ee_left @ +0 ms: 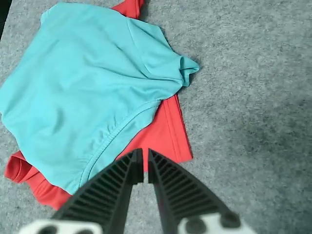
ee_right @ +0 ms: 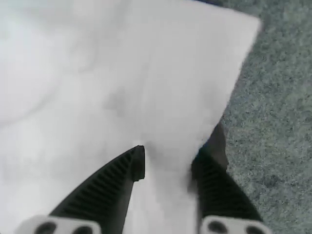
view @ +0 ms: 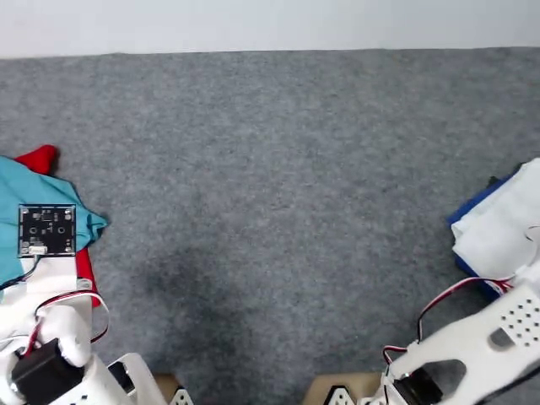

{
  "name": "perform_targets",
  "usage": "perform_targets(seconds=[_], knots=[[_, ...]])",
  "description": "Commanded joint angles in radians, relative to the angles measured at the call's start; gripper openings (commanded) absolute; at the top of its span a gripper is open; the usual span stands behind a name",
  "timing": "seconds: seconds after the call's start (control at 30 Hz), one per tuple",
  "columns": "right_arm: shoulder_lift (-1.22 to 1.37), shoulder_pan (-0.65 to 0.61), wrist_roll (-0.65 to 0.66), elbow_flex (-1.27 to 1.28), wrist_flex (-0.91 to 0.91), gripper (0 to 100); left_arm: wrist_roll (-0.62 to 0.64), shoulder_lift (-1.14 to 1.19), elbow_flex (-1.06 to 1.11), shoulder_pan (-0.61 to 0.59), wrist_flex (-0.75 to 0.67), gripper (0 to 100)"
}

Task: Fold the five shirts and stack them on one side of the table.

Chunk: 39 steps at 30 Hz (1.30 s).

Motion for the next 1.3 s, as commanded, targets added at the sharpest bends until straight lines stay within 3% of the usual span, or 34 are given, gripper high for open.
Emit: perform_targets(seconds=[0.0,0.47,0.8,1.27], knots=[[-0.101,0.008,0.009,-0.015,0.033,28.6,-0.003,-0.005,-0.013,-0.002,0.006,3],[-0.208,-0.059,0.002,0.017,0.035,28.4,-0.002,-0.005,-0.010,-0.002,0.006,3],[0.031,-0.059,0.008,0.051,-0.008,28.4,-0.002,-0.005,-0.015,-0.002,0.006,3],[-0.147,-0.102,0.009,-0.244,0.041,28.4,-0.003,-0.005,-0.015,-0.002,0.006,3]])
